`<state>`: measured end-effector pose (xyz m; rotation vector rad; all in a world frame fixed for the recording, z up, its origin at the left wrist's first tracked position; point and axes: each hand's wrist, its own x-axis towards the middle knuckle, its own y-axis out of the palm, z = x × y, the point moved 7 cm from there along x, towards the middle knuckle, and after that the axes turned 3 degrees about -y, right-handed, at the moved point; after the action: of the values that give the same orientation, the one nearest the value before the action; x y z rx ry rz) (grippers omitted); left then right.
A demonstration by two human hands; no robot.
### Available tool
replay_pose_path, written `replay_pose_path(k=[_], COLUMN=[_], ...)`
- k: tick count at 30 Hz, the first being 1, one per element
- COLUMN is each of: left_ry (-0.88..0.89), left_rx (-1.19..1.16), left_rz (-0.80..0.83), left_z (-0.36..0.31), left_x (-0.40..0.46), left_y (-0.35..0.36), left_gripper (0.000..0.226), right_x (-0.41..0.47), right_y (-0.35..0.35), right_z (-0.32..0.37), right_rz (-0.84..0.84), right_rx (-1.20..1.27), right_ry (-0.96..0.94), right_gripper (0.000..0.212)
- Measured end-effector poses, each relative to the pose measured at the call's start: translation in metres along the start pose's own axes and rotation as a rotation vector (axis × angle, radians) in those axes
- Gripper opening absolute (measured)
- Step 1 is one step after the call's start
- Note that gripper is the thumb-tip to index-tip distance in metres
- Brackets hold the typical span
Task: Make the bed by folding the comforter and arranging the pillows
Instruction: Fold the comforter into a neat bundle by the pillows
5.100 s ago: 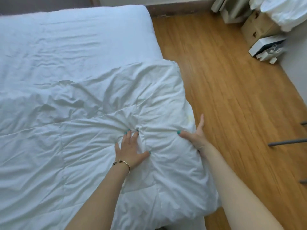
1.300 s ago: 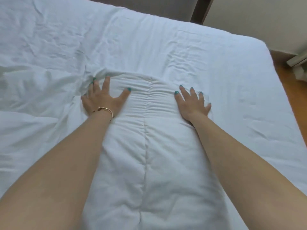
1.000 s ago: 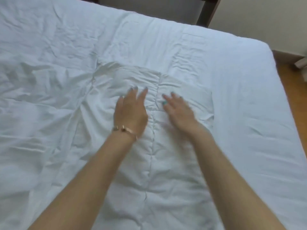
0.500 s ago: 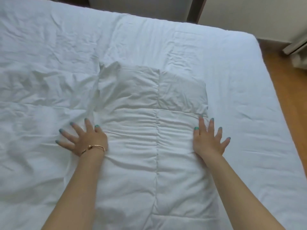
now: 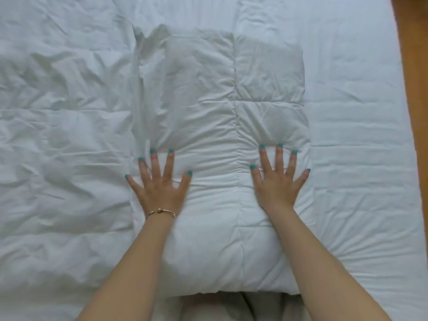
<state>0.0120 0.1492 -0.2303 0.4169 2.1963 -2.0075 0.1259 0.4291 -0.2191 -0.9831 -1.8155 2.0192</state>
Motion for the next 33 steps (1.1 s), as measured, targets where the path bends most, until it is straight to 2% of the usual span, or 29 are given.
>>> replay_pose_path(k=[4, 8, 17, 21, 27, 31, 33], left_ry=[0.029, 0.032, 0.036, 0.034, 0.003, -0.047, -0.123], left_rx=[-0.091, -0.145, -0.126, -0.104, -0.080, -0.011, -0.003], left_rz=[0.027, -0.052, -0.082, -0.128, -0.093, 0.011, -0.071], left_z=[-0.002, 0.005, 0.005, 0.006, -0.003, -0.006, -0.012], left_x=[0.008, 0.016, 0.035, 0.037, 0.031, 0.018, 0.002], left_y=[0.006, 0.026, 0.060, 0.064, 0.046, 0.019, -0.006], left_gripper=[0.072, 0.072, 0.069, 0.070, 0.071, 0.068, 0.061], right_x=[0.009, 0.017, 0.035, 0.037, 0.030, 0.017, 0.006], right_y=[0.012, 0.028, 0.046, 0.048, 0.035, 0.017, 0.004], right_z=[0.004, 0.014, 0.020, 0.021, 0.021, 0.013, 0.008], right_rz=[0.019, -0.023, 0.071, 0.027, -0.051, 0.037, 0.052], right_rx=[0.073, 0.082, 0.107, 0.128, 0.116, 0.161, 0.189], right_ry=[-0.002, 0.012, 0.006, -0.007, -0.039, -0.104, -0.118], right_gripper=[0.056, 0.057, 0.056, 0.056, 0.057, 0.059, 0.059])
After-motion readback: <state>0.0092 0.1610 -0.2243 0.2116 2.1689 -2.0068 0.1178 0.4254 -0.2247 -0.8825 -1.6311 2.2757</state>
